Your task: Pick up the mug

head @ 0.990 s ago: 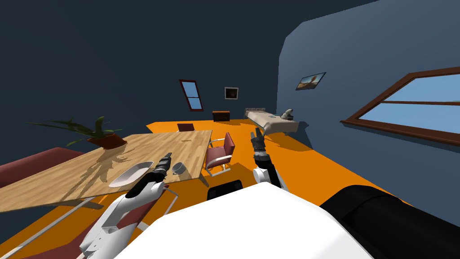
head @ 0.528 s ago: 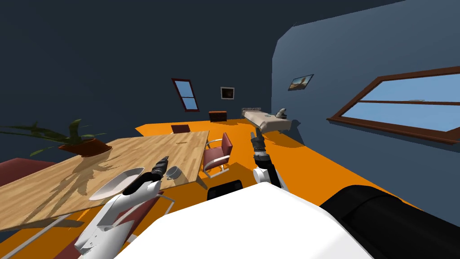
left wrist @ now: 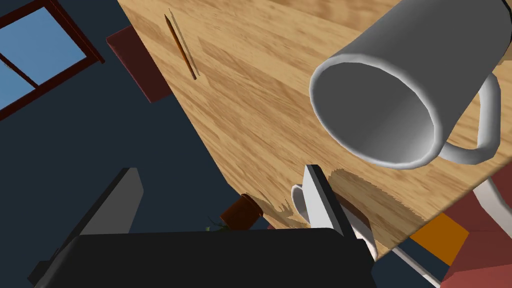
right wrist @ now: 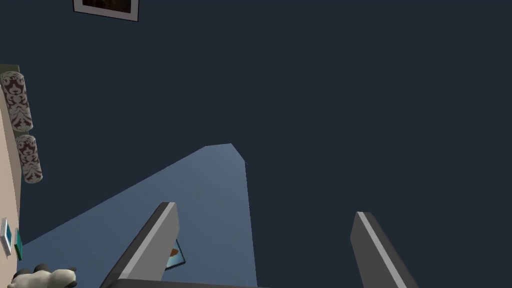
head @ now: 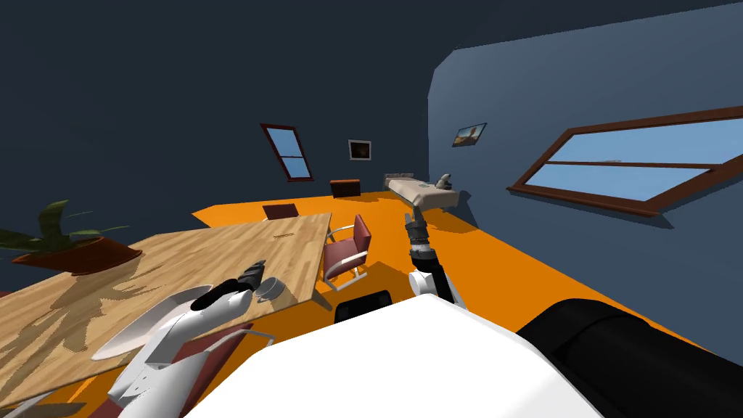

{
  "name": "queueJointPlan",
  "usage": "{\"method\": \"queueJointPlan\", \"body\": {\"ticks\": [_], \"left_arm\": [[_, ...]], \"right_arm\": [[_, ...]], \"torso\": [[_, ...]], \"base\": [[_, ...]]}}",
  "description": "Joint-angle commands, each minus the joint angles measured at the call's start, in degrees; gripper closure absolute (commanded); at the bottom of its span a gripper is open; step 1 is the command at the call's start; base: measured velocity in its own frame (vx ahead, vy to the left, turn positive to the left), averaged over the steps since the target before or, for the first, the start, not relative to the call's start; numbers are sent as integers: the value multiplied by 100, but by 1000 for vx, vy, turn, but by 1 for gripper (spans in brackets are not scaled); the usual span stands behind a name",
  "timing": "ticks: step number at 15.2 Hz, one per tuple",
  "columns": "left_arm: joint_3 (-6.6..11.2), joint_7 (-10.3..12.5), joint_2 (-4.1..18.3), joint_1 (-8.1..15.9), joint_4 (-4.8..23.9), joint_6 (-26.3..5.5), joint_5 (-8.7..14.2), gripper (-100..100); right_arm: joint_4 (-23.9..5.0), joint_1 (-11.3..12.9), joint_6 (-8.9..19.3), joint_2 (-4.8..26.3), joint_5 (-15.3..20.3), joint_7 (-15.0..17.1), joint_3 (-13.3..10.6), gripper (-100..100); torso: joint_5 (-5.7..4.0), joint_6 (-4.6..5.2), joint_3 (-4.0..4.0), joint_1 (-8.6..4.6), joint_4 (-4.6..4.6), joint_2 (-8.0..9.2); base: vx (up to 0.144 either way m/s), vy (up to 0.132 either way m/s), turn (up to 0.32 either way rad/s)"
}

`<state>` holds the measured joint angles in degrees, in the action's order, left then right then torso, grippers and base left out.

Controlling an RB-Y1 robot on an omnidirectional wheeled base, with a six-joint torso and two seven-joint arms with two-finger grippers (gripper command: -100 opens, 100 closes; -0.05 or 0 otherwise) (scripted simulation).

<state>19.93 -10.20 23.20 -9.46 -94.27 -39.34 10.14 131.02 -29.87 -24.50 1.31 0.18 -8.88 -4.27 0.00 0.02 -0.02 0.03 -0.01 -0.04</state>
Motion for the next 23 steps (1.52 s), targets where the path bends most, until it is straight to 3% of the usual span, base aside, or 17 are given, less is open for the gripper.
{"method": "queueJointPlan", "body": {"ticks": [1,2,3,5,6,8,9,12,13,18,19,22,23], "left_arm": [[46,-28,27,29,55,-286,36,-100],[46,-28,27,29,55,-306,36,-100],[177,-99,104,139,270,-517,127,-100],[177,-99,104,139,270,-690,127,-100],[306,-169,179,247,484,-867,217,-100],[306,-169,179,247,484,-1069,217,-100],[433,-239,251,351,695,-1230,305,-100],[433,-239,251,351,695,-1442,305,-100],[559,-308,321,451,904,-1631,391,-100],[682,-375,389,547,1108,-2164,474,-100],[801,-441,453,639,1307,-2301,553,-100],[801,-441,453,639,1307,-2510,553,-100],[918,-505,516,725,1500,-2706,629,-100]], "right_arm": [[0,0,0,0,0,0,0,0],[0,0,0,0,0,0,0,0],[0,-1,0,0,0,0,0,0],[0,0,0,0,0,0,0,0],[0,-1,0,0,0,0,0,0],[0,0,0,0,0,0,0,0],[0,-1,0,0,0,0,0,0],[0,-1,0,0,0,0,1,0],[0,-1,0,0,0,0,1,0],[0,0,0,0,0,0,0,0],[0,-1,0,0,0,0,1,0],[0,-1,0,0,0,0,1,0],[0,-1,0,0,0,0,1,0]], "torso": [[0,0,0,0,0,0],[0,-3,0,1,0,1],[0,-5,1,0,0,3],[0,0,1,1,0,1],[1,-3,1,1,0,2],[1,-1,0,3,0,0],[1,-3,1,3,0,1],[2,-4,0,5,0,1],[1,-6,1,3,0,3],[2,-2,1,9,0,2],[2,-4,1,8,0,2],[2,-4,1,8,0,2],[2,-6,2,5,0,3]], "base": [[10,10,-90],[5,8,-1],[7,4,-165],[9,10,-142],[12,12,-152],[11,15,-122],[10,16,-189],[8,17,-80],[5,11,-127],[8,23,-127],[7,25,-167],[5,23,-75],[4,18,-126]]}}
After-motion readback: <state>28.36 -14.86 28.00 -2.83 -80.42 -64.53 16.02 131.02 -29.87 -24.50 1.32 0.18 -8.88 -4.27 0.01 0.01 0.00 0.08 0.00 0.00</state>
